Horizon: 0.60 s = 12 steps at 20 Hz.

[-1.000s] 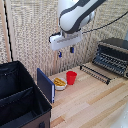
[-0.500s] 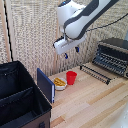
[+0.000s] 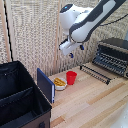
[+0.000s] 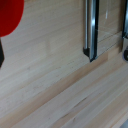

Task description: With care, position your gripper close to the oven tray handle. Make sure to grip the handle tightly. Delicately and attentively pull the tray out from the oven.

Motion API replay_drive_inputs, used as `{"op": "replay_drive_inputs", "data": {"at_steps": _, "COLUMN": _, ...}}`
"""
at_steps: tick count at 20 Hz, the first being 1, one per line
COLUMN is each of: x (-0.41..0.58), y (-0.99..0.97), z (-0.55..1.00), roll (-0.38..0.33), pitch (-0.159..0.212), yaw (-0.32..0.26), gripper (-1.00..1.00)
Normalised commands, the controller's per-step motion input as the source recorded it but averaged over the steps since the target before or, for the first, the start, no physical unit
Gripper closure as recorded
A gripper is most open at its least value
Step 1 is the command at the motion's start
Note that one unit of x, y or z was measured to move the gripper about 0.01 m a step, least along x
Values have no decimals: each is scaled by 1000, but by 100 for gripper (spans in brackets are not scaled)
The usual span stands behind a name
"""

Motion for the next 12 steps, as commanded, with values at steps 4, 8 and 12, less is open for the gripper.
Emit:
{"op": "replay_drive_inputs", "data": {"at_steps": 4, "x": 181, "y": -374, "z": -59, "roll": -256, "pitch": 0, "yaw": 112, "gripper": -100}}
{"op": "replay_drive_inputs", "data": {"at_steps": 8, "x": 116, "y": -328, "z": -65, "roll": -303, "pitch": -12, "yaw": 111, "gripper": -100}}
{"op": "replay_drive_inputs", "data": {"at_steps": 12, "x": 50, "y": -332, "z": -54, "roll": -318, "pitch": -35, "yaw": 108, "gripper": -100}}
